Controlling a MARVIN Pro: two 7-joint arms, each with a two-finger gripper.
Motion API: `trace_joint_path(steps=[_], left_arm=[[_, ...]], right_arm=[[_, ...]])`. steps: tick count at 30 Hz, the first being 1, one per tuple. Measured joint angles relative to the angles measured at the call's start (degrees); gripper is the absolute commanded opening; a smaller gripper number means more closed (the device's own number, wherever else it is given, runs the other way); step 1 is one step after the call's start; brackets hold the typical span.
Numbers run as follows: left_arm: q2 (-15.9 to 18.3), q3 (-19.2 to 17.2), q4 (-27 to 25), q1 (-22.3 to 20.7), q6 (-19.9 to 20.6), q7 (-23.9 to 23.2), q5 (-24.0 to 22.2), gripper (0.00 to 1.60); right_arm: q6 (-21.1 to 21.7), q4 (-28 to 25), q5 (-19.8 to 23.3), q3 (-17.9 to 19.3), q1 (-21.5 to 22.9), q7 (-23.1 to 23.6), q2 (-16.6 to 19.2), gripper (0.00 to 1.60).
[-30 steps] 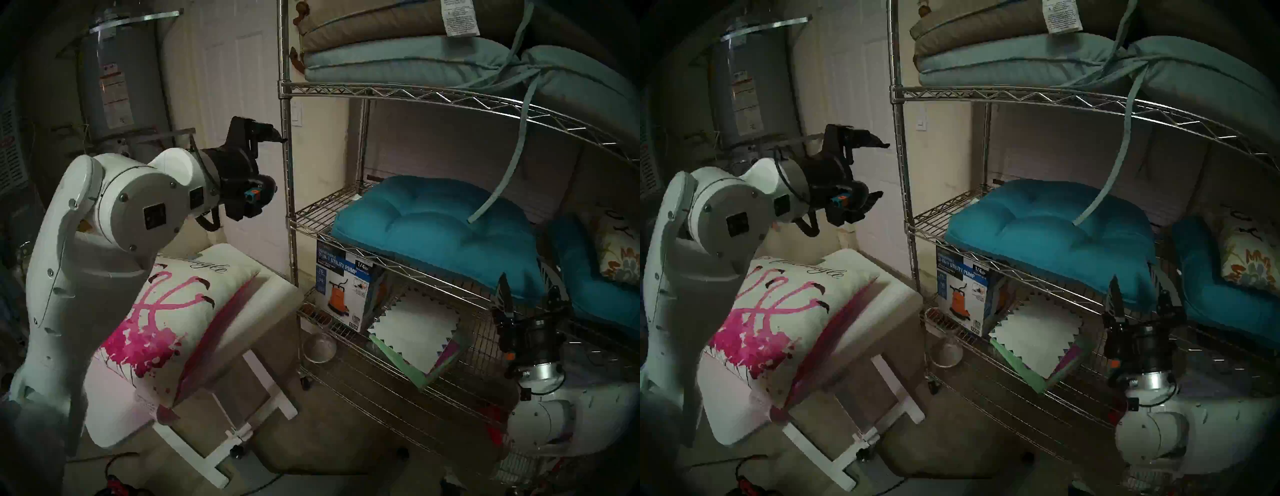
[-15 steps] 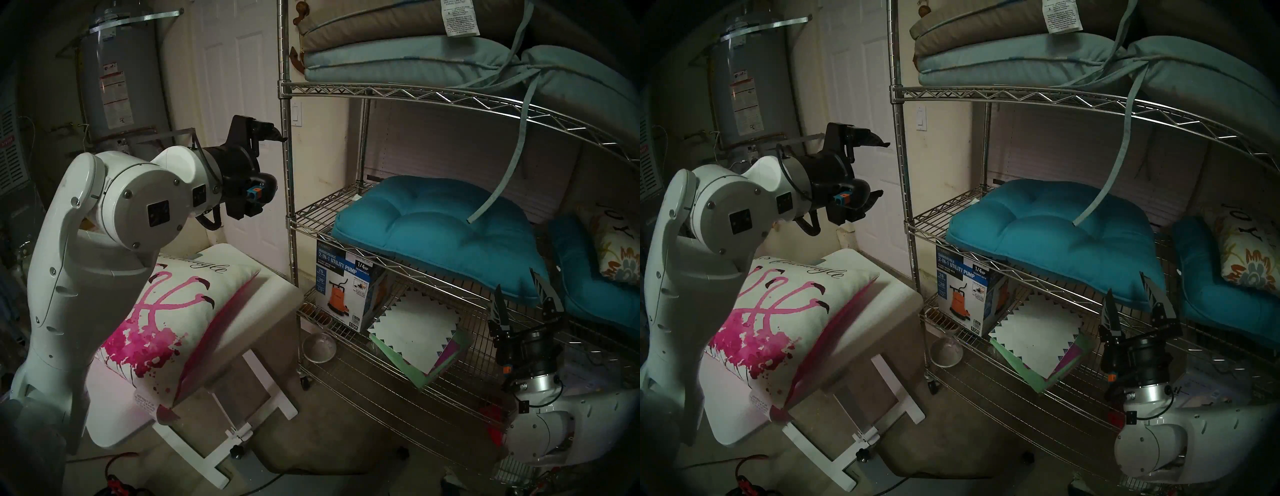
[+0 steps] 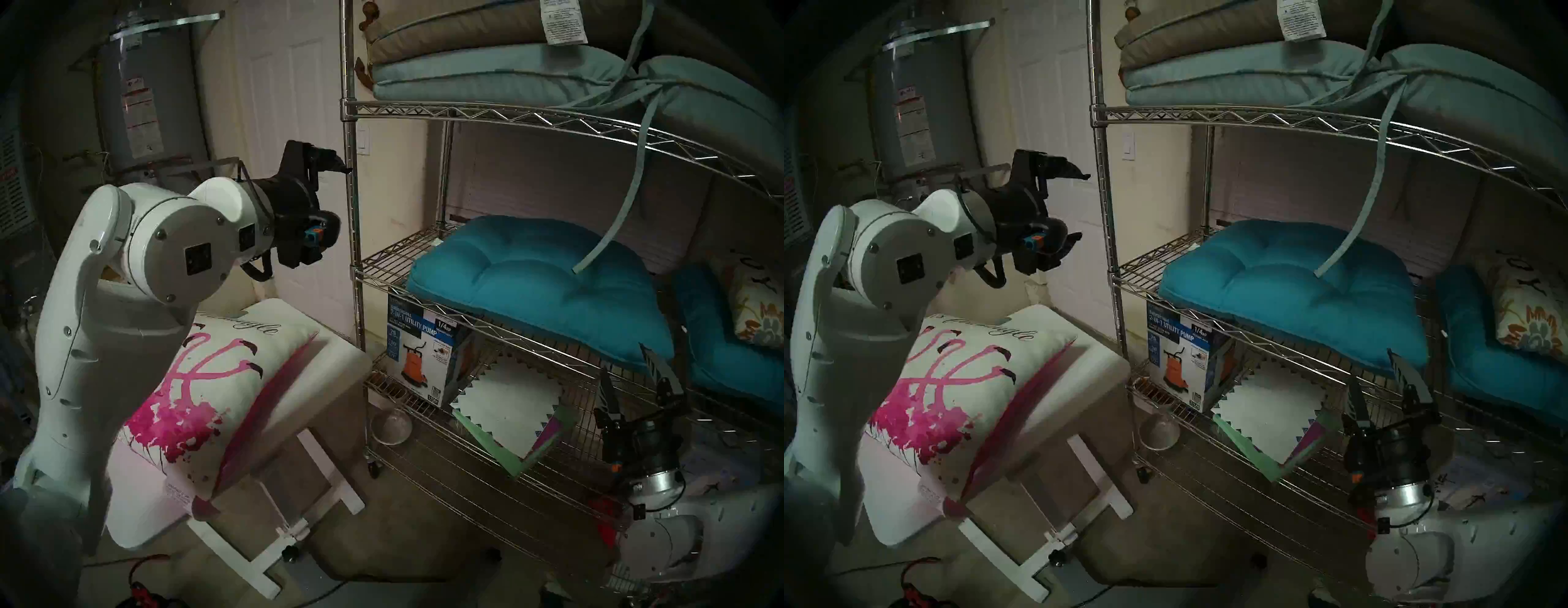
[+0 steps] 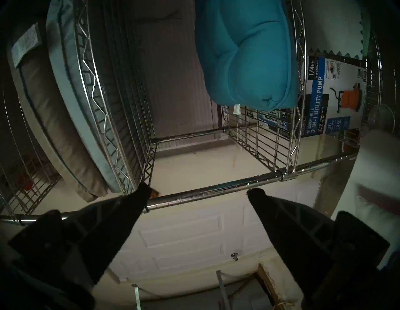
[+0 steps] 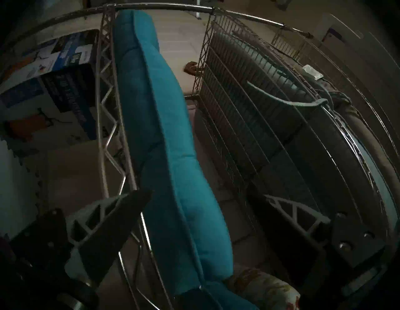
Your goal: Take cushion off the shelf
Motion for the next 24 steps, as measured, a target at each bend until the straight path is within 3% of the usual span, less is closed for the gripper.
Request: trace_joint_path(steps=[24], left_arm=[[-0.6, 0.83, 0.13, -0.94, 1.06, -1.29, 1.18, 1.6]], right_arm=[[1.02, 5.38, -4.59, 2.55, -1.37, 1.46, -0.73, 1.6]])
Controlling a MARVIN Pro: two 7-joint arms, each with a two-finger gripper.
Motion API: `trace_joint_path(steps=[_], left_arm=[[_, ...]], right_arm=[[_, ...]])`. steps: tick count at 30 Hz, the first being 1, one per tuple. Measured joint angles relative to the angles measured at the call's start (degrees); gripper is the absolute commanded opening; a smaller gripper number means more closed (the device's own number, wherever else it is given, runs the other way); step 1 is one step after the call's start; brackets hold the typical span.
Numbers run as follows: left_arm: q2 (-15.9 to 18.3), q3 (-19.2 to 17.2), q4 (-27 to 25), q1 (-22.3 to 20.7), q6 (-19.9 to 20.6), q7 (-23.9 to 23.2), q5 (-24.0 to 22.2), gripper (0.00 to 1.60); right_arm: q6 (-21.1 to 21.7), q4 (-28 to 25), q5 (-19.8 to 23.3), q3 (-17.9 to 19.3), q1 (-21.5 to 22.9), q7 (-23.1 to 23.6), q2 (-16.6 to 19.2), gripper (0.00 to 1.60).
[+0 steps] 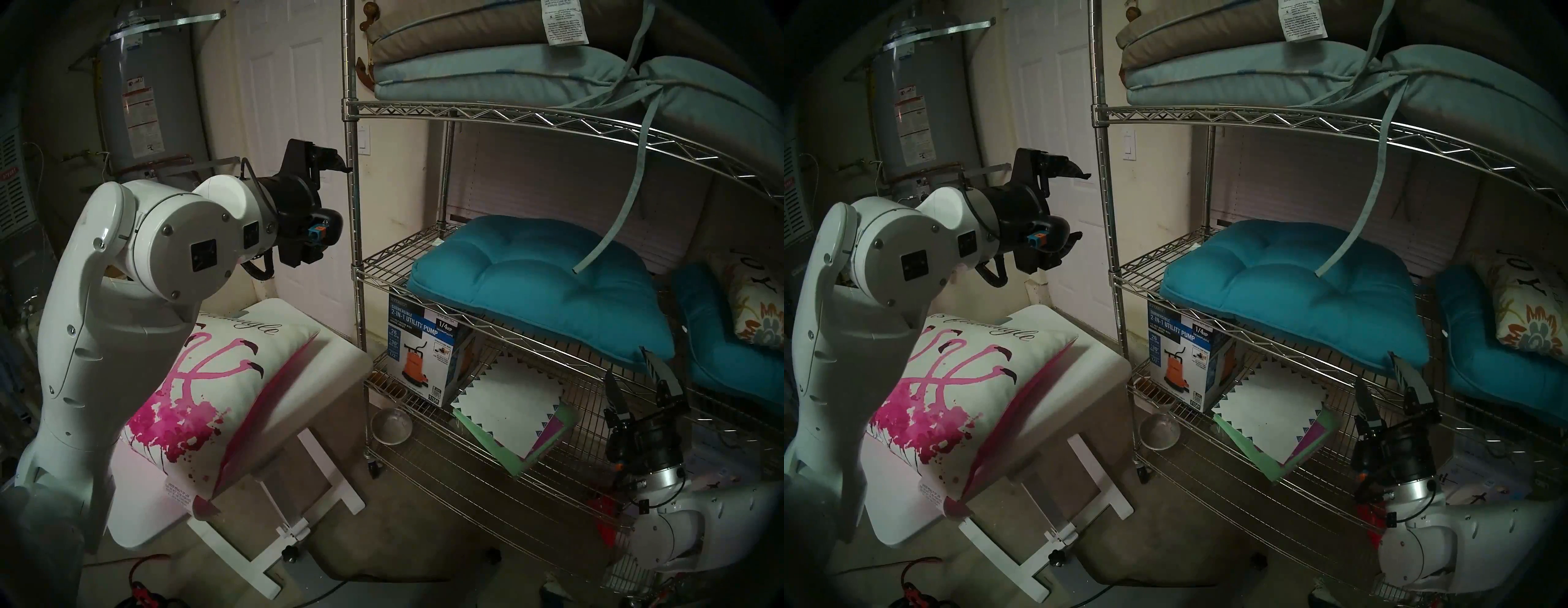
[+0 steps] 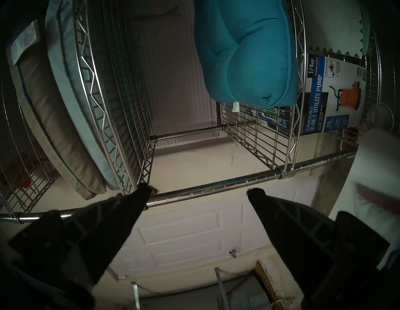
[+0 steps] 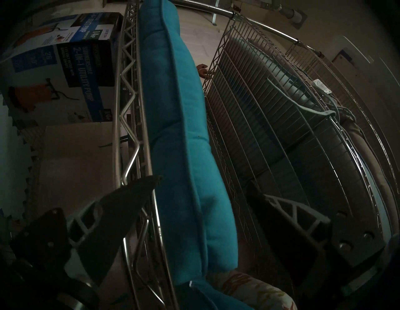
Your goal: Take cushion off the shelf
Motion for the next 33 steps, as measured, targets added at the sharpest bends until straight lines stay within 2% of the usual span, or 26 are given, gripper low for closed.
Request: trace_joint_path(steps=[33], left_arm=[[-0.67, 0.87, 0.11, -1.07, 1.17, -1.55, 1.4, 1.6]], right_arm=[[-0.18, 4.25, -6.54, 2.59, -2.12, -0.16, -0.66, 1.6]])
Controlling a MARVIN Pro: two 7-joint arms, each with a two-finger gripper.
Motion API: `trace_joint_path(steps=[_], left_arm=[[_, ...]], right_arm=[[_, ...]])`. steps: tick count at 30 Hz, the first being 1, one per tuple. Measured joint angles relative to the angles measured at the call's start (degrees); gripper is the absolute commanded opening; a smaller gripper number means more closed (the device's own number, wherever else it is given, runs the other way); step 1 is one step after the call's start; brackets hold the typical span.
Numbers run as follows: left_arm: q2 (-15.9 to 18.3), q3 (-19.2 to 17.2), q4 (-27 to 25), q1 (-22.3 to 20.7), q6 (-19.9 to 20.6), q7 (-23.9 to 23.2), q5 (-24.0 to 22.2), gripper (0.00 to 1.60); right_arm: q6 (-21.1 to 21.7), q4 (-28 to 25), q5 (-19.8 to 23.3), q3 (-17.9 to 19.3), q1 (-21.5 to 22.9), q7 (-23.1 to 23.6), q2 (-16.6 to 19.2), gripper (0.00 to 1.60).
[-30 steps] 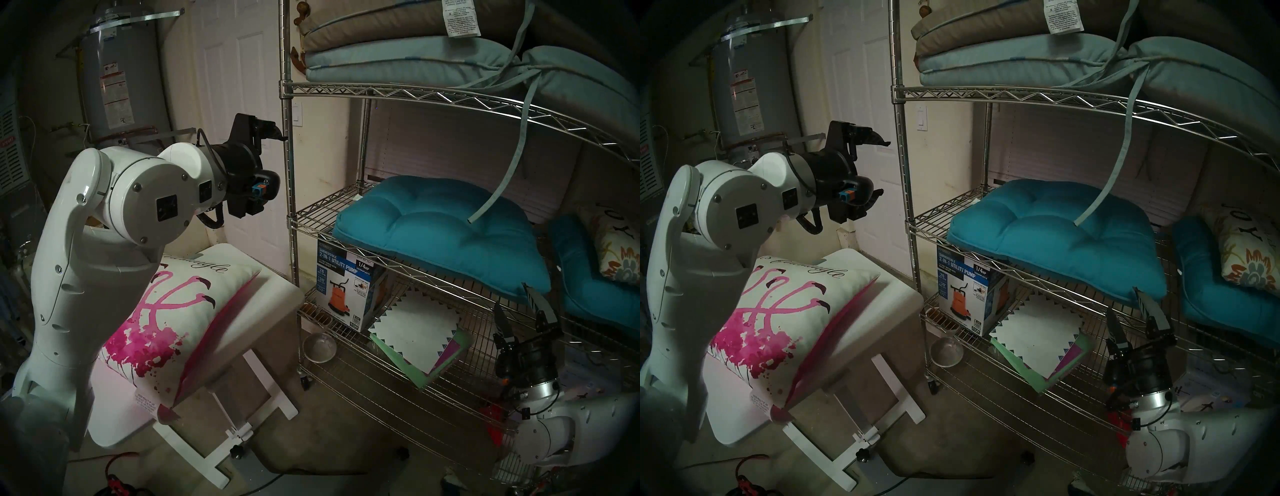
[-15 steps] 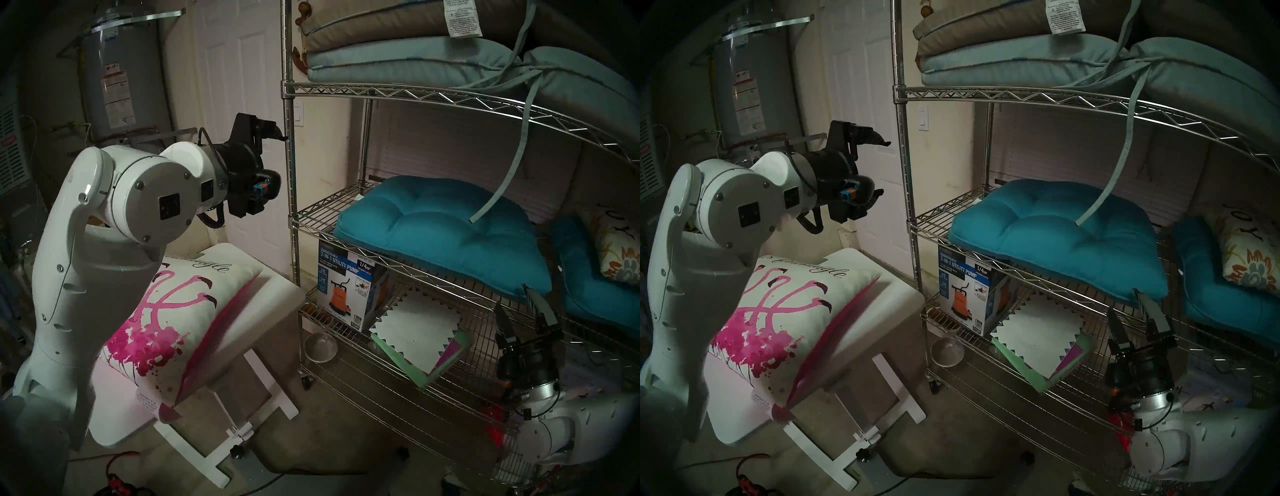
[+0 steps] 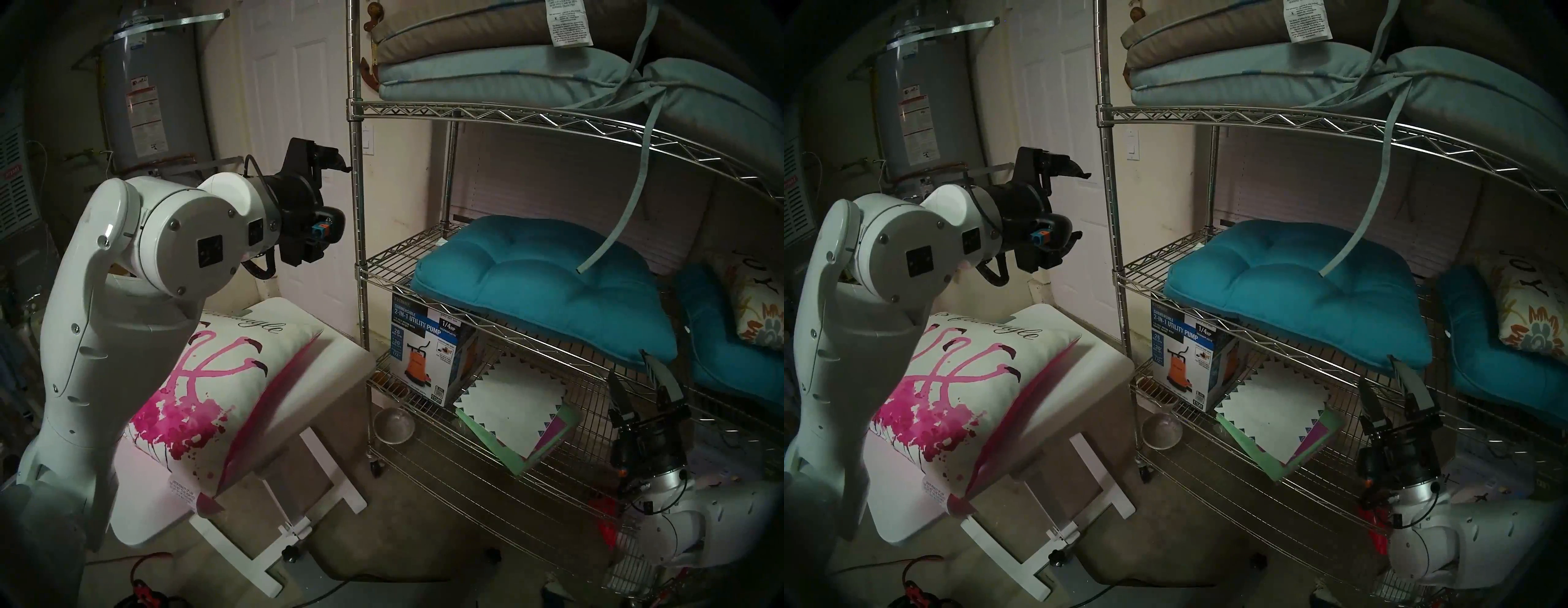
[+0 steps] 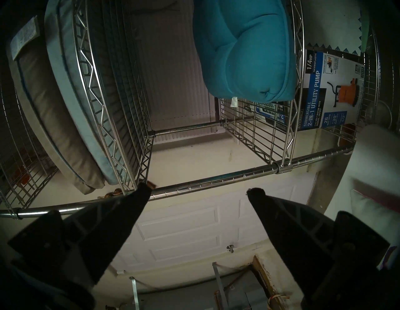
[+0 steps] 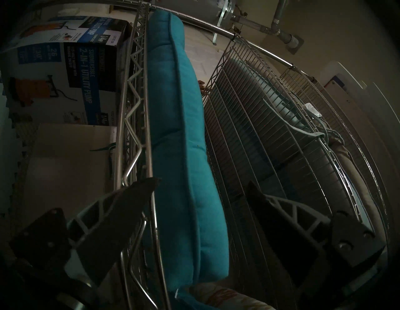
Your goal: Take cushion off the shelf
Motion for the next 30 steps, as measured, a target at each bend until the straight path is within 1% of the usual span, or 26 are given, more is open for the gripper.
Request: trace_joint_path(steps=[30], left_arm=[[-0.53, 0.67, 0.08, -0.8, 0.93, -1.36, 1.19, 1.6]], right_arm=[[-0.28, 2.06, -4.08, 2.43, -2.09, -0.18, -0.1, 1.6]])
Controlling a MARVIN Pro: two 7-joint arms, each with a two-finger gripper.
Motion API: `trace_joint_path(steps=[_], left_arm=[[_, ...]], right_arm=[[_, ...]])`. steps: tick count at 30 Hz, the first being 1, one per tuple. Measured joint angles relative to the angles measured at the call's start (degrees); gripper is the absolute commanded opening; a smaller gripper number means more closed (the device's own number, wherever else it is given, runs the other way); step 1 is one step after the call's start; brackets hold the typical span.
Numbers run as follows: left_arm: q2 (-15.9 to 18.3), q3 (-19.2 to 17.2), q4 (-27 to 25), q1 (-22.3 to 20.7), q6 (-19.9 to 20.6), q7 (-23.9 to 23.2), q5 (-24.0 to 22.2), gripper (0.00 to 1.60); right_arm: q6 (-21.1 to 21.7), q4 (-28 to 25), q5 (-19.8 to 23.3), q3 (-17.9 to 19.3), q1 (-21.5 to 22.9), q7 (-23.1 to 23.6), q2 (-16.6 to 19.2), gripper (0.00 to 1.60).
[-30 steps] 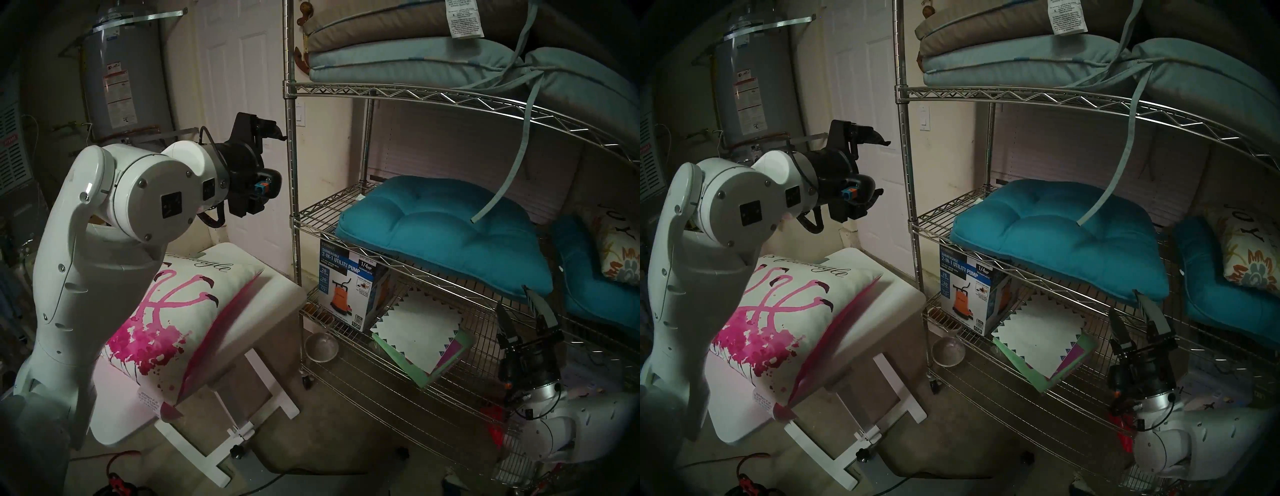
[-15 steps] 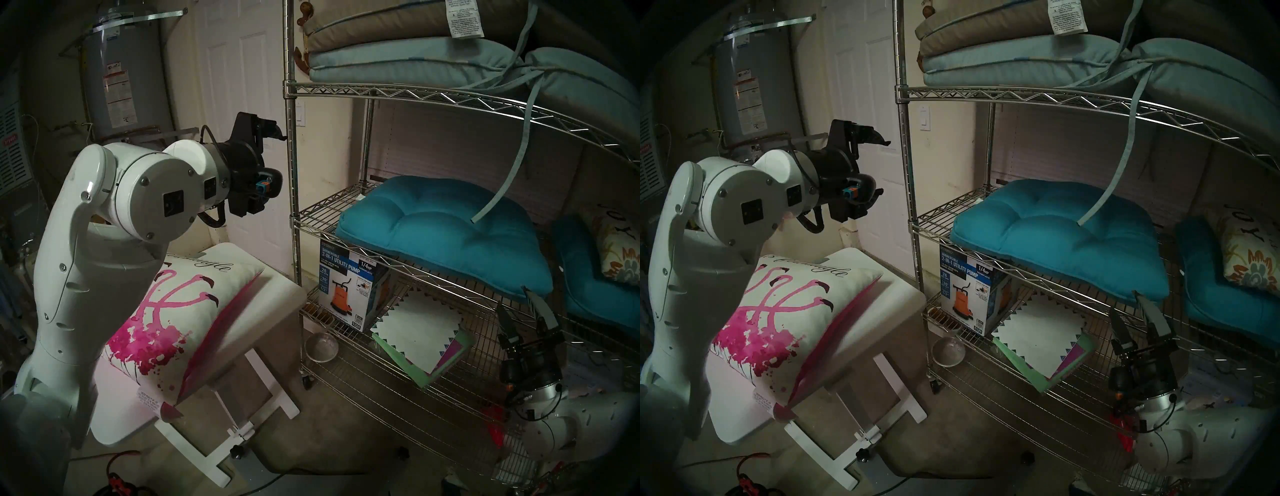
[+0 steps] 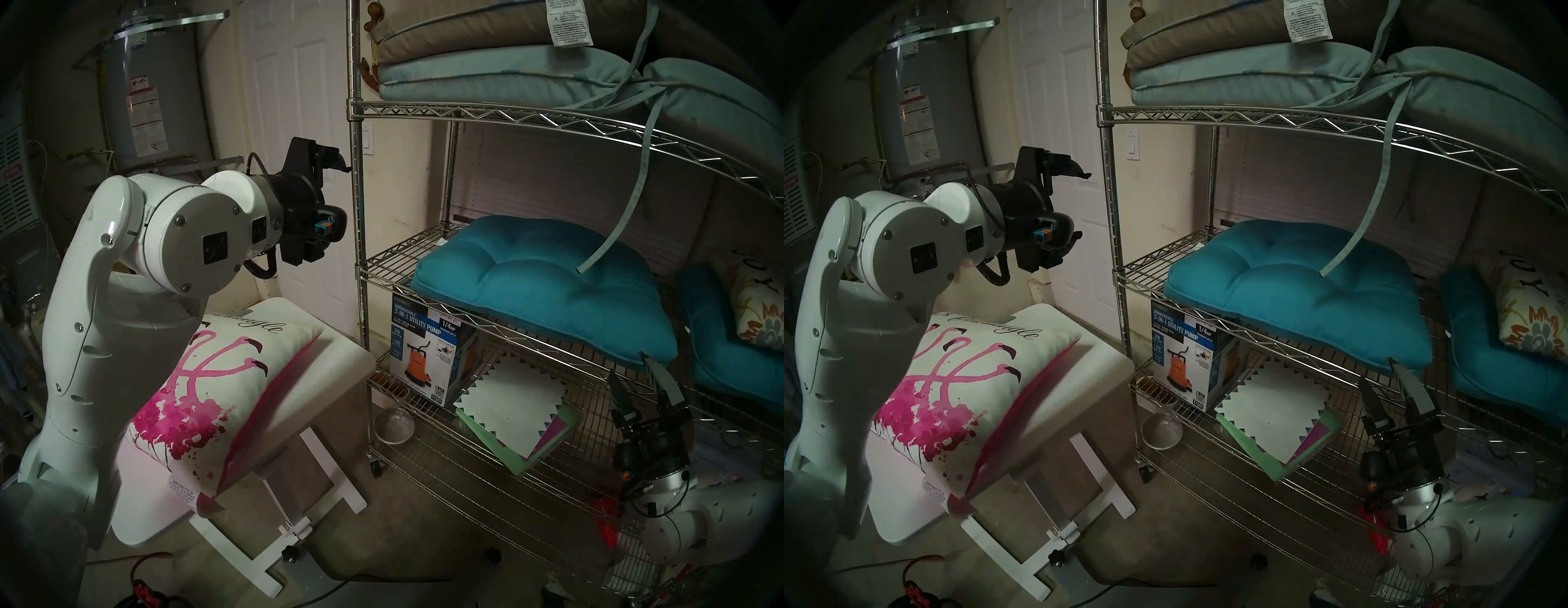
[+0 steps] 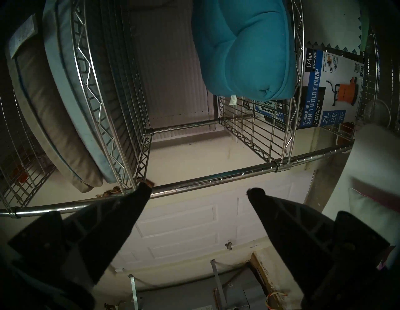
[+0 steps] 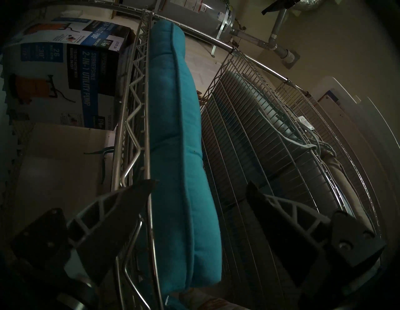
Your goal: Take cushion off the shelf
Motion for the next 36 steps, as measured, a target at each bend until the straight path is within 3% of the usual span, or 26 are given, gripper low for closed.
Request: trace_joint_path(steps=[36], left_arm=[[-0.56, 0.65, 0.09, -0.75, 0.9, -1.41, 1.2, 1.6]], right_arm=[[0.38, 2.45, -4.74, 2.88, -2.51, 0.26, 0.18, 1.6]])
